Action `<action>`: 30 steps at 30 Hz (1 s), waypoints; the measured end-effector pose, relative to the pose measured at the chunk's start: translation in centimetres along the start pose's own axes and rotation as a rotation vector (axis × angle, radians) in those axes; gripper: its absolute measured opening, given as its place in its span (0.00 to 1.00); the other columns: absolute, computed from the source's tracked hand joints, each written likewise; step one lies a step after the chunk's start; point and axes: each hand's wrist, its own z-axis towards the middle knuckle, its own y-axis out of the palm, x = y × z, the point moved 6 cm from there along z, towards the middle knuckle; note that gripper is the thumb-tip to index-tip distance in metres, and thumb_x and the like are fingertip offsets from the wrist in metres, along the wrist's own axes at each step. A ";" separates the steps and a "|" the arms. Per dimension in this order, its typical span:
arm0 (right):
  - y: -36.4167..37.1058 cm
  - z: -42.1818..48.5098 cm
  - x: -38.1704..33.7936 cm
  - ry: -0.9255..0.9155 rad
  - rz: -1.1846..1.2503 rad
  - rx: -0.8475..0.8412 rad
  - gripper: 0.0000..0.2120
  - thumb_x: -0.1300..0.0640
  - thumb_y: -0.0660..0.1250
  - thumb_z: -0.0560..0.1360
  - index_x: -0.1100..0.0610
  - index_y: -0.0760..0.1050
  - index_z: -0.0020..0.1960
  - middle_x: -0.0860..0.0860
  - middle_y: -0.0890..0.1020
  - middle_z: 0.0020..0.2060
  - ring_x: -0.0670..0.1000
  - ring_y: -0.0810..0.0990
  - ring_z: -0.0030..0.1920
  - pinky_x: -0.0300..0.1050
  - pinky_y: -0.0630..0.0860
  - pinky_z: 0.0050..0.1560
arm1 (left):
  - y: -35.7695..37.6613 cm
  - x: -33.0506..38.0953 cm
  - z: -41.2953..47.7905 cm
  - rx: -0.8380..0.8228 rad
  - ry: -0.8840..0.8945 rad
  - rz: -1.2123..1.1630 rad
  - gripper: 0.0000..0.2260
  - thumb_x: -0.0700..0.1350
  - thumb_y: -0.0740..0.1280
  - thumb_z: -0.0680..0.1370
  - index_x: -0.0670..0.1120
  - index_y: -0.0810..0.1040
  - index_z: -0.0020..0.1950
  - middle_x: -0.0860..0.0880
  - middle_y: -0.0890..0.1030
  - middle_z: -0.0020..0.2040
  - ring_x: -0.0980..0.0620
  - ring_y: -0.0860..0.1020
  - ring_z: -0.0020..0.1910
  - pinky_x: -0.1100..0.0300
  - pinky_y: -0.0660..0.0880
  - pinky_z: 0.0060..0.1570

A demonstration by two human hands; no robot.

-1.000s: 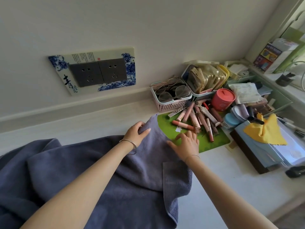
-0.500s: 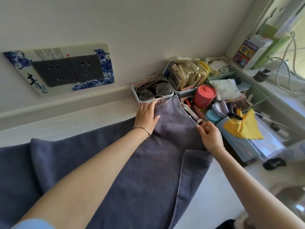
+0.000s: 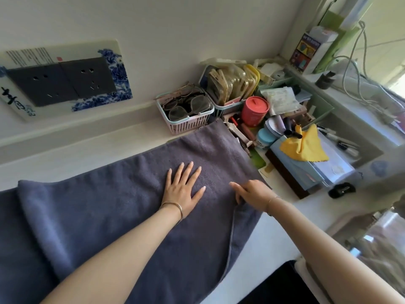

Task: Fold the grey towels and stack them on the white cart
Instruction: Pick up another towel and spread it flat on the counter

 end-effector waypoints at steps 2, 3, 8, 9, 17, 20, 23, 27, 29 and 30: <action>-0.3 -1.6 2.2 0.144 -0.015 -0.100 0.35 0.38 0.45 0.80 0.53 0.77 0.26 0.49 0.82 0.33 0.51 0.80 0.39 0.43 0.74 0.54 | 0.1 -0.1 0.0 -0.013 -0.009 0.026 0.35 0.65 0.32 0.70 0.57 0.44 0.76 0.53 0.45 0.78 0.49 0.44 0.77 0.45 0.40 0.72; -0.3 -2.6 3.4 0.208 -0.070 -0.151 0.36 0.38 0.45 0.80 0.54 0.77 0.25 0.50 0.83 0.32 0.51 0.81 0.39 0.43 0.75 0.53 | 0.2 0.0 -0.1 -0.028 -0.009 0.035 0.35 0.65 0.31 0.70 0.57 0.42 0.76 0.53 0.44 0.78 0.49 0.43 0.77 0.45 0.40 0.72; -1.5 -5.0 5.0 0.306 -0.069 -0.076 0.34 0.38 0.48 0.80 0.55 0.79 0.29 0.47 0.81 0.28 0.49 0.79 0.35 0.44 0.76 0.49 | -0.1 0.0 0.0 -0.086 -0.002 0.030 0.35 0.66 0.30 0.69 0.57 0.40 0.76 0.53 0.42 0.78 0.50 0.41 0.76 0.47 0.39 0.72; -1.4 -5.1 4.2 0.275 0.005 -0.039 0.32 0.39 0.49 0.80 0.57 0.80 0.33 0.48 0.80 0.30 0.49 0.78 0.35 0.43 0.75 0.48 | -0.3 -0.1 -0.2 -0.097 0.012 -0.002 0.34 0.66 0.33 0.71 0.57 0.42 0.76 0.53 0.43 0.78 0.51 0.42 0.76 0.48 0.39 0.73; 3.6 -2.1 -7.2 0.016 0.281 -0.106 0.19 0.48 0.54 0.81 0.55 0.77 0.40 0.48 0.81 0.36 0.50 0.78 0.40 0.50 0.76 0.55 | -4.0 -6.7 -7.3 -0.011 -0.026 -0.184 0.37 0.65 0.35 0.70 0.53 0.52 0.77 0.52 0.54 0.77 0.52 0.52 0.76 0.55 0.47 0.74; 5.5 -0.9 -13.1 -0.066 0.294 -0.116 0.16 0.51 0.56 0.81 0.53 0.77 0.41 0.52 0.82 0.42 0.51 0.78 0.43 0.50 0.75 0.57 | -6.1 -10.8 -10.8 0.023 -0.105 -0.152 0.38 0.65 0.36 0.70 0.51 0.55 0.76 0.50 0.57 0.77 0.51 0.53 0.76 0.55 0.47 0.73; 7.5 -0.2 -20.4 -0.172 0.233 -0.141 0.13 0.52 0.58 0.80 0.56 0.78 0.45 0.55 0.82 0.45 0.53 0.77 0.46 0.44 0.73 0.51 | -8.6 -16.6 -15.5 0.071 -0.206 -0.115 0.40 0.69 0.35 0.71 0.49 0.57 0.76 0.49 0.60 0.76 0.49 0.56 0.75 0.52 0.50 0.73; 10.2 -0.2 -28.7 -0.298 0.158 -0.162 0.13 0.53 0.60 0.79 0.62 0.77 0.52 0.57 0.81 0.48 0.56 0.78 0.50 0.45 0.71 0.51 | -11.0 -23.7 -22.4 0.130 -0.383 -0.087 0.37 0.66 0.42 0.75 0.44 0.65 0.73 0.44 0.67 0.72 0.43 0.64 0.72 0.46 0.58 0.70; 11.9 -0.8 -32.7 -0.348 0.166 -0.188 0.12 0.53 0.61 0.79 0.60 0.77 0.55 0.55 0.81 0.52 0.54 0.77 0.51 0.45 0.71 0.54 | -11.7 -27.1 -26.2 0.158 -0.468 -0.056 0.37 0.66 0.42 0.75 0.43 0.66 0.72 0.43 0.67 0.72 0.42 0.64 0.72 0.46 0.58 0.70; 12.7 -1.0 -34.4 -0.368 0.181 -0.197 0.12 0.53 0.61 0.79 0.59 0.76 0.55 0.54 0.80 0.53 0.52 0.76 0.50 0.45 0.72 0.55 | -12.0 -28.5 -28.0 0.170 -0.502 -0.047 0.38 0.67 0.41 0.74 0.43 0.65 0.73 0.44 0.66 0.72 0.42 0.63 0.72 0.47 0.57 0.70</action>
